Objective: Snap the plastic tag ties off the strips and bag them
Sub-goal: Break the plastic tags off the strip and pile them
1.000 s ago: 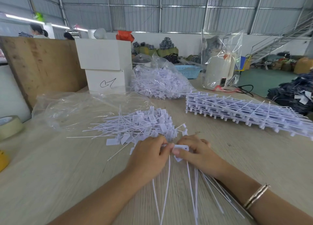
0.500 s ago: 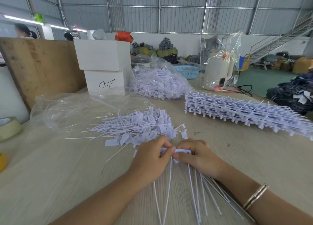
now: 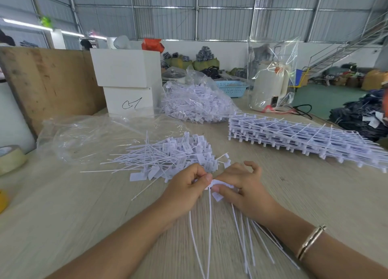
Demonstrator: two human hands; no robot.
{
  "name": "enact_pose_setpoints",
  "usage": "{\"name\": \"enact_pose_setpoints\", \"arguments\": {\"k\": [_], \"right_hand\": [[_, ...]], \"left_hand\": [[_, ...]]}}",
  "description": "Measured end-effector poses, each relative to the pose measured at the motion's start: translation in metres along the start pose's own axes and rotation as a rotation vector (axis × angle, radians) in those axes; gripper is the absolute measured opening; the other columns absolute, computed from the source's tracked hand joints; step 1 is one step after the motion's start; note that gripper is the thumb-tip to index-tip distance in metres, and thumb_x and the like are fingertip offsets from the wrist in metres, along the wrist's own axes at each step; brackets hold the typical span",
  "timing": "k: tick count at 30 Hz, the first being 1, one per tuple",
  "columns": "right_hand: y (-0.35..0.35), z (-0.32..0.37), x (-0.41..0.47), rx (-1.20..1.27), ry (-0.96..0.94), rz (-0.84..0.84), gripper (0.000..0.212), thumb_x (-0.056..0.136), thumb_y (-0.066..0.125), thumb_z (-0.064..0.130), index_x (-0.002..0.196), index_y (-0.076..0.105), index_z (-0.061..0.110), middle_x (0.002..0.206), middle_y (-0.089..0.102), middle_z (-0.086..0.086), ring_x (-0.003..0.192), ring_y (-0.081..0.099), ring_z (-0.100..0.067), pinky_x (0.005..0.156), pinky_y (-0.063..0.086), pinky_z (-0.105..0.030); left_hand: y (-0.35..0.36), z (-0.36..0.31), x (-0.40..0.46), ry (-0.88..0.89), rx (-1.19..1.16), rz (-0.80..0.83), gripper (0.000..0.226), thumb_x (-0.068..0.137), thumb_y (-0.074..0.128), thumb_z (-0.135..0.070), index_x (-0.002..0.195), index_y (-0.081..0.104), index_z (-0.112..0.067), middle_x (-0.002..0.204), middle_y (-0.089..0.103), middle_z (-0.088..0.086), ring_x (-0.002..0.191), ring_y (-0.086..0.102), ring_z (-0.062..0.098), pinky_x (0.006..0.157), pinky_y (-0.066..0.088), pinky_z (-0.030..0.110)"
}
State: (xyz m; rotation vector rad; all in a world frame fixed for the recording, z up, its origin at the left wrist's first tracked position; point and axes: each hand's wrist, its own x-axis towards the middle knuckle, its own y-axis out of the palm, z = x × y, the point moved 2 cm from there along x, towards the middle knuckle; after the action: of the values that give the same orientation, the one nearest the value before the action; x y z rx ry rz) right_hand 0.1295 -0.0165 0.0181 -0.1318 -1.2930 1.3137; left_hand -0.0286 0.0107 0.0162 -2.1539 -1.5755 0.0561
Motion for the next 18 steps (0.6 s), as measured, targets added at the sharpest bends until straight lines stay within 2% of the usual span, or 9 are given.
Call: {"name": "enact_pose_setpoints", "arguments": {"k": [2, 4, 8, 10, 12, 15, 16, 18], "right_hand": [[-0.001, 0.001, 0.001, -0.084, -0.041, -0.012, 0.028, 0.086, 0.043, 0.048, 0.082, 0.068, 0.036, 0.07, 0.064, 0.012, 0.088, 0.049, 0.003, 0.1, 0.008, -0.025], [-0.003, 0.003, 0.002, -0.138, -0.072, -0.024, 0.027, 0.088, 0.043, 0.045, 0.083, 0.068, 0.035, 0.07, 0.064, 0.014, 0.086, 0.049, 0.003, 0.098, 0.01, -0.027], [-0.001, 0.004, 0.001, -0.063, -0.056, -0.004, 0.033, 0.087, 0.039, 0.05, 0.081, 0.067, 0.034, 0.073, 0.065, 0.017, 0.092, 0.048, 0.007, 0.101, 0.007, -0.025], [0.0, 0.002, 0.001, 0.038, -0.023, -0.005, 0.036, 0.086, 0.043, 0.051, 0.078, 0.069, 0.029, 0.071, 0.062, 0.017, 0.091, 0.05, 0.009, 0.1, 0.011, -0.027], [-0.001, 0.001, 0.001, 0.153, 0.012, 0.016, 0.027, 0.086, 0.05, 0.047, 0.076, 0.069, 0.03, 0.071, 0.062, 0.017, 0.088, 0.053, 0.006, 0.099, 0.016, -0.033], [-0.005, 0.003, 0.003, 0.226, -0.01, 0.055, 0.014, 0.084, 0.052, 0.044, 0.074, 0.062, 0.04, 0.069, 0.061, 0.018, 0.081, 0.056, 0.001, 0.095, 0.024, -0.038], [-0.006, 0.004, 0.003, 0.272, -0.012, 0.059, 0.014, 0.084, 0.055, 0.039, 0.074, 0.064, 0.035, 0.071, 0.063, 0.016, 0.079, 0.058, -0.001, 0.094, 0.03, -0.038], [-0.012, 0.003, 0.003, 0.558, 0.078, -0.007, 0.02, 0.086, 0.059, 0.023, 0.073, 0.068, 0.011, 0.076, 0.067, 0.006, 0.077, 0.062, -0.009, 0.082, 0.047, -0.031]], "left_hand": [[0.0, 0.0, 0.0, -0.006, -0.033, 0.0, 0.023, 0.094, 0.054, -0.024, 0.07, 0.053, -0.023, 0.053, 0.045, -0.014, 0.054, 0.041, 0.003, 0.055, 0.033, 0.016], [0.0, 0.0, 0.001, -0.004, -0.079, -0.001, 0.025, 0.094, 0.053, -0.022, 0.069, 0.053, -0.021, 0.048, 0.046, -0.015, 0.051, 0.042, 0.0, 0.054, 0.034, 0.012], [-0.001, 0.001, 0.0, 0.021, -0.109, 0.012, 0.027, 0.094, 0.053, -0.021, 0.067, 0.052, -0.022, 0.049, 0.045, -0.015, 0.052, 0.041, 0.003, 0.054, 0.034, 0.013], [-0.001, 0.001, -0.001, 0.026, -0.125, 0.02, 0.028, 0.094, 0.053, -0.021, 0.066, 0.052, -0.025, 0.05, 0.046, -0.015, 0.052, 0.041, 0.002, 0.053, 0.033, 0.013], [-0.001, -0.001, -0.002, 0.042, -0.133, 0.039, 0.028, 0.094, 0.052, -0.02, 0.067, 0.052, -0.025, 0.051, 0.046, -0.016, 0.052, 0.042, 0.0, 0.053, 0.034, 0.01], [-0.001, -0.005, -0.003, 0.072, -0.149, 0.073, 0.026, 0.095, 0.05, -0.016, 0.069, 0.051, -0.022, 0.051, 0.047, -0.017, 0.052, 0.044, -0.004, 0.054, 0.036, 0.006], [-0.001, -0.006, -0.003, 0.076, -0.162, 0.081, 0.026, 0.095, 0.049, -0.016, 0.07, 0.051, -0.021, 0.05, 0.047, -0.017, 0.051, 0.044, -0.004, 0.054, 0.036, 0.006], [-0.005, -0.006, -0.004, 0.079, -0.19, 0.091, 0.027, 0.096, 0.048, -0.016, 0.07, 0.052, -0.02, 0.049, 0.045, -0.017, 0.05, 0.043, -0.004, 0.055, 0.035, 0.006]]}}
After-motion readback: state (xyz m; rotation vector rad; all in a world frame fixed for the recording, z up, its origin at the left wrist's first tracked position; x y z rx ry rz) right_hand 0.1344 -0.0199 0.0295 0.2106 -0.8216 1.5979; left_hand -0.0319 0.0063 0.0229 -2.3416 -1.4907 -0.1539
